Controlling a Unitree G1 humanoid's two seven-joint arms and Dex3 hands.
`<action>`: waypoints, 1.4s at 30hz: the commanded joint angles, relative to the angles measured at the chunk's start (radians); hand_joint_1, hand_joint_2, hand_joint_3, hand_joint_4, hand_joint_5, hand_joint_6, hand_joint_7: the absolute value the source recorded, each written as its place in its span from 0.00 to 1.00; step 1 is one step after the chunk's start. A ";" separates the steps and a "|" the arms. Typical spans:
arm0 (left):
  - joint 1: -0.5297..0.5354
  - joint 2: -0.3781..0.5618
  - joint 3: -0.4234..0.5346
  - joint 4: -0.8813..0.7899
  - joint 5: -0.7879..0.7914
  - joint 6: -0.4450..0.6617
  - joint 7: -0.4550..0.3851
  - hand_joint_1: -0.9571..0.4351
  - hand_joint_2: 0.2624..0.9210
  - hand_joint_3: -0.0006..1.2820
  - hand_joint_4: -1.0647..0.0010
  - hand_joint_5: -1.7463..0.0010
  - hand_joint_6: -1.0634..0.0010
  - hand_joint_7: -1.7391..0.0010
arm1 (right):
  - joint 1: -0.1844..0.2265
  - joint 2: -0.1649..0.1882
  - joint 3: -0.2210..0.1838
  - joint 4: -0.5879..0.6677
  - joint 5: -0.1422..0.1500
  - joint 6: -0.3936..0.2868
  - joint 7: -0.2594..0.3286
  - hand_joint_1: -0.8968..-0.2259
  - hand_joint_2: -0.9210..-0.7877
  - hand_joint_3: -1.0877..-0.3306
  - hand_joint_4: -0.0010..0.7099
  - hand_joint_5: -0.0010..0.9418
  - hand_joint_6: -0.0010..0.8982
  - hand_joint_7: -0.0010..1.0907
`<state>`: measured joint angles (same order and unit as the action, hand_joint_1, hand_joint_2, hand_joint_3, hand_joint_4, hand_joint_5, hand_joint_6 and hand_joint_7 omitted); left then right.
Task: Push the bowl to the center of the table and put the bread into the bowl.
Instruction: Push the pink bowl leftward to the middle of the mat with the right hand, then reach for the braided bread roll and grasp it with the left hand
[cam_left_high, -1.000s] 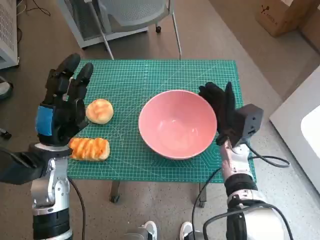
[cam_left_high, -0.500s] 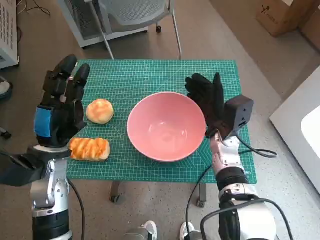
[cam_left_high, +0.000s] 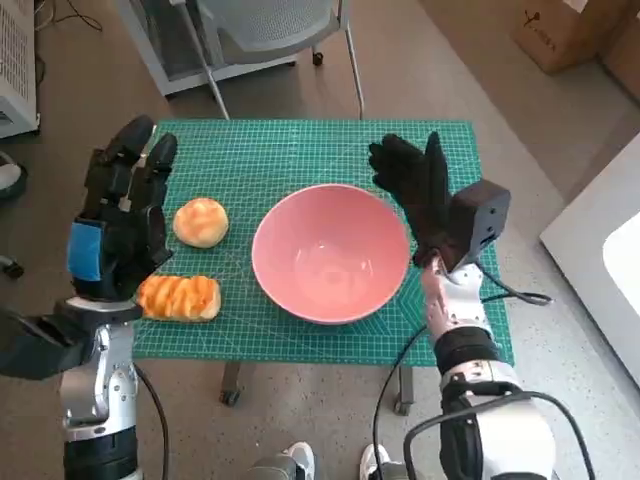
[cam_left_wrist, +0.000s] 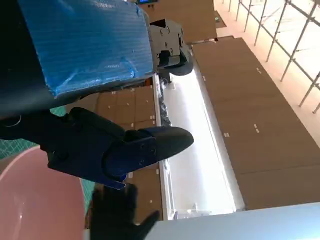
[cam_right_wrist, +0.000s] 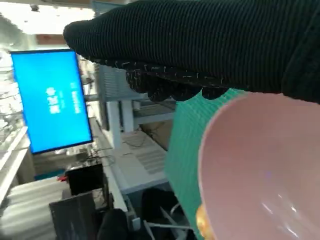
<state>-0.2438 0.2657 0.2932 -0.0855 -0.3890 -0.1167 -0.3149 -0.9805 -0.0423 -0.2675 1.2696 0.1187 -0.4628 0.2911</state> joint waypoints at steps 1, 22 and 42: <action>0.017 0.005 0.014 -0.015 0.005 -0.016 0.005 0.17 1.00 0.47 0.96 0.85 1.00 0.63 | -0.018 -0.031 -0.019 -0.025 0.027 -0.038 0.035 0.49 0.00 0.58 0.34 0.01 0.37 0.01; 0.127 0.242 0.048 -0.222 0.355 0.049 0.037 0.28 0.96 0.22 0.94 0.89 1.00 0.65 | 0.048 -0.090 0.028 -0.219 0.047 -0.346 0.200 0.46 0.00 0.67 0.36 0.00 0.38 0.02; 0.131 0.518 -0.164 -0.614 0.742 0.741 -0.243 0.86 0.73 0.01 0.93 1.00 0.77 0.96 | 0.069 -0.100 0.047 -0.279 0.081 -0.342 0.222 0.47 0.00 0.64 0.37 0.00 0.37 0.01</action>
<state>-0.0780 0.7470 0.1759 -0.6740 0.3248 0.5557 -0.5178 -0.9392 -0.1354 -0.2259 0.9808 0.1935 -0.8174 0.5052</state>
